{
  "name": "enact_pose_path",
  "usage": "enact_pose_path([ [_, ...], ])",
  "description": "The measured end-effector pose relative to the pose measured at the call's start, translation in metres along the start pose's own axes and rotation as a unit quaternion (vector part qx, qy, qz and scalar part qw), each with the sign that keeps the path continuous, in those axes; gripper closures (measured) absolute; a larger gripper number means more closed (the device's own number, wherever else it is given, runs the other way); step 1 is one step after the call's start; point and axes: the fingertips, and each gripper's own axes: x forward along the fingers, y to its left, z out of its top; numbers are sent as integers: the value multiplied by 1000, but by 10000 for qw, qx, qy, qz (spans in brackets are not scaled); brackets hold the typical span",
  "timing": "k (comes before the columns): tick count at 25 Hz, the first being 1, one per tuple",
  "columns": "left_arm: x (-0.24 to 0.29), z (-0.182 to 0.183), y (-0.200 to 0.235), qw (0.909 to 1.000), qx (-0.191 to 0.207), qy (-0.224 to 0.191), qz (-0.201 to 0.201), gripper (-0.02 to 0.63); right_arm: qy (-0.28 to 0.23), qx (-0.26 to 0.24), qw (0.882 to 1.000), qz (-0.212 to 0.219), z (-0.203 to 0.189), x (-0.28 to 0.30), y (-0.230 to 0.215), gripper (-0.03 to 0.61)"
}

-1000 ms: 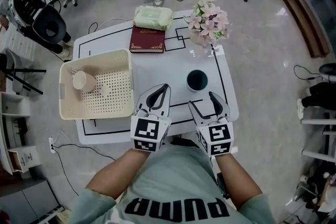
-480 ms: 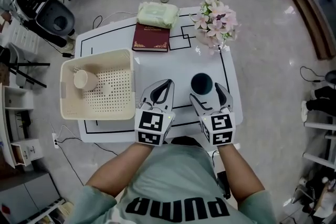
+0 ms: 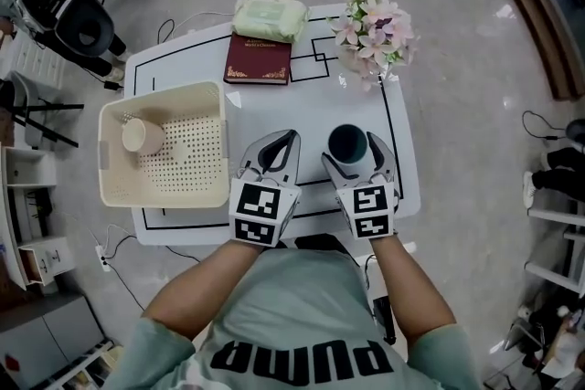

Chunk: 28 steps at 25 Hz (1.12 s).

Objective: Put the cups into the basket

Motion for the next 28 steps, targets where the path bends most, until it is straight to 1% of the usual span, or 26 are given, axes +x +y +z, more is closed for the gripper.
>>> enact_pose_path([
  [6,-3,-2,0,10000,-17,41,7,607,-89,-101,9999,-58,0,1,1,192],
  [12,-11,7,-2,9999,-103,-111,2,607,-170,-83,9998,-14,6,-9,4,196],
  [16,-18,9,-5,9997,-176,-126,-60,607,-326,-38,9994,-66,21,-24,1,199],
  [20,-27,18,-5,9995,-178,-258,-67,607,-448,12,9990,-84,40,-40,5,199],
  [25,-45,28,-5,9987,-284,-391,-150,609,-608,48,9981,-93,66,-63,20,199],
  [28,-60,38,2,9981,-311,-527,-115,609,-742,14,9972,-28,86,-74,34,199],
])
